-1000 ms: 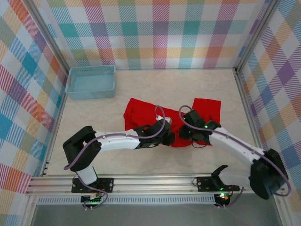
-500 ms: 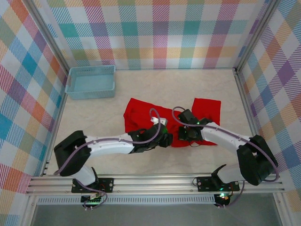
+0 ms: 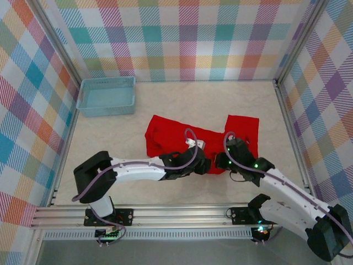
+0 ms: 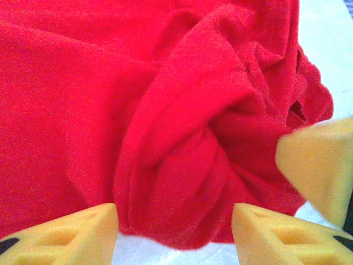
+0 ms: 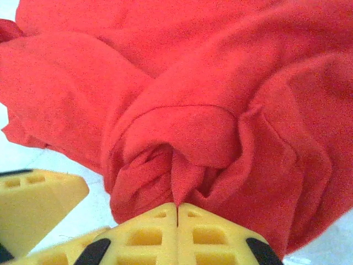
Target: Fold the inside-out t-shirt
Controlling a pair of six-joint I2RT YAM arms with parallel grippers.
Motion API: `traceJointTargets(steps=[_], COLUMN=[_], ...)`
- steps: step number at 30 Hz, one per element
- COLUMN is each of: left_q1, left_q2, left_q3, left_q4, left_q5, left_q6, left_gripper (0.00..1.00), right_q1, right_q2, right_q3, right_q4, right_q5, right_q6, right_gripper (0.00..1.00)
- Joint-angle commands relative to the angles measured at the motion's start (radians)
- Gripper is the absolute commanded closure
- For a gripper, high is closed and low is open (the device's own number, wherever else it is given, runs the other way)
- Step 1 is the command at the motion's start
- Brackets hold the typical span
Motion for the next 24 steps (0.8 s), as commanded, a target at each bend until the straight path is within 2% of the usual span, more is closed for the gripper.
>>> traceJointTargets(steps=[1, 9, 13, 16, 18, 21, 24], left_q1=[0.022, 0.03, 0.037, 0.051, 0.06, 0.065, 0.066], left_q2=[0.045, 0.159, 0.186, 0.184, 0.169, 0.133, 0.081], left_q3=[0.044, 0.111, 0.127, 0.116, 0.094, 0.047, -0.021], left_q4=[0.069, 0.042, 0.017, 0.013, 0.023, 0.054, 0.092], left_q5=[0.067, 0.127, 0.123, 0.115, 0.113, 0.111, 0.099], left_q6=[-0.028, -0.033, -0.039, -0.05, -0.054, -0.038, -0.023], left_gripper=[0.45, 0.49, 0.58, 0.71, 0.81, 0.89, 0.97], right_q1=[0.003, 0.003, 0.003, 0.003, 0.003, 0.002, -0.005], right_q2=[-0.063, -0.111, -0.115, -0.12, -0.127, -0.129, -0.131], right_q3=[-0.085, -0.155, -0.149, -0.144, -0.135, -0.116, -0.116], right_q4=[0.091, 0.152, 0.157, 0.14, 0.079, -0.046, -0.116], right_q5=[-0.042, -0.065, -0.076, -0.067, -0.016, 0.092, 0.145], right_q6=[0.108, 0.157, 0.153, 0.147, 0.152, 0.167, 0.179], right_gripper=[1.0, 1.0, 1.0, 1.0, 1.0, 1.0, 1.0])
